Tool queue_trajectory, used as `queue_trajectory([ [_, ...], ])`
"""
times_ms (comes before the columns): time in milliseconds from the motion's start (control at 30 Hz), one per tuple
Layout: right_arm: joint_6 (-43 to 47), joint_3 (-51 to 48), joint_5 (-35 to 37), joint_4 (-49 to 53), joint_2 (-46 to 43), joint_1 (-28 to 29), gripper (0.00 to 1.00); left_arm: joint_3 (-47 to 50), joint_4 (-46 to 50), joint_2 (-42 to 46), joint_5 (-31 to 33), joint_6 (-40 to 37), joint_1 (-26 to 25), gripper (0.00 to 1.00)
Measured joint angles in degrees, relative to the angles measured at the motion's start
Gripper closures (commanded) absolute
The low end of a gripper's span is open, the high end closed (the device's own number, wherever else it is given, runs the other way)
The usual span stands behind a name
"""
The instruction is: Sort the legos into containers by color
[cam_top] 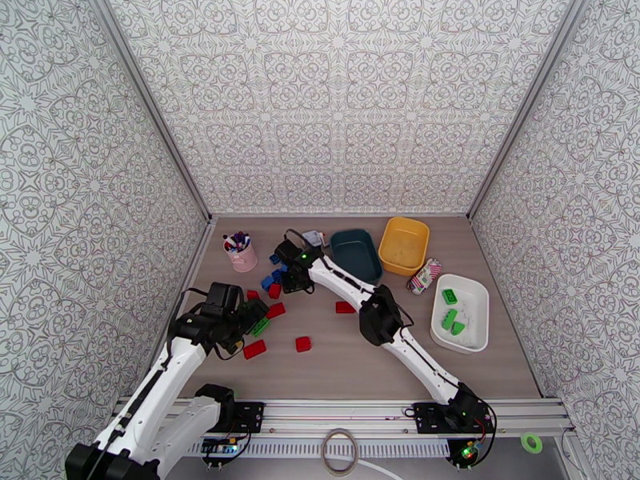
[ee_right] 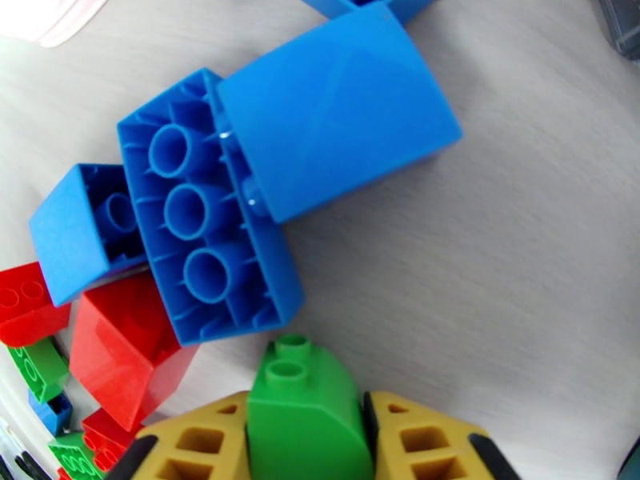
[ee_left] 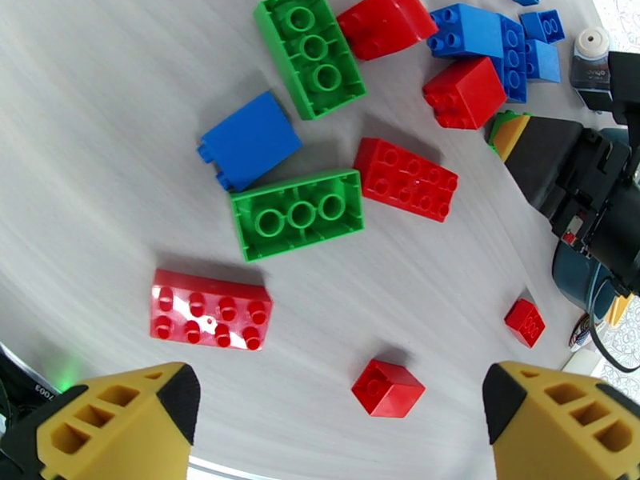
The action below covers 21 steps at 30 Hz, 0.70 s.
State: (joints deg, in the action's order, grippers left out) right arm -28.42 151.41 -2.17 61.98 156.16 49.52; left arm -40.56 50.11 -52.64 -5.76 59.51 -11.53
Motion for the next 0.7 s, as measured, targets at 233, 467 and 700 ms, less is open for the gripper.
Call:
queue_trajectory([
  [233,-0.11,-12.81,0.52,-0.74,-11.69,-0.85,0.79,-3.13,-4.85,-7.48,-0.39,-0.55,-4.72,0.01],
  [467,-1.27,-31.47,1.73,-5.7,-33.24,-5.9,0.8,-10.73,-10.16,-14.01,0.24,-2.95,-11.04,0.01],
  [700,-3.98,-55.65,3.34,-10.75,-54.05,-15.85,0.8,-23.98,-14.27,-28.09,1.51,-8.68,-22.25,0.01],
])
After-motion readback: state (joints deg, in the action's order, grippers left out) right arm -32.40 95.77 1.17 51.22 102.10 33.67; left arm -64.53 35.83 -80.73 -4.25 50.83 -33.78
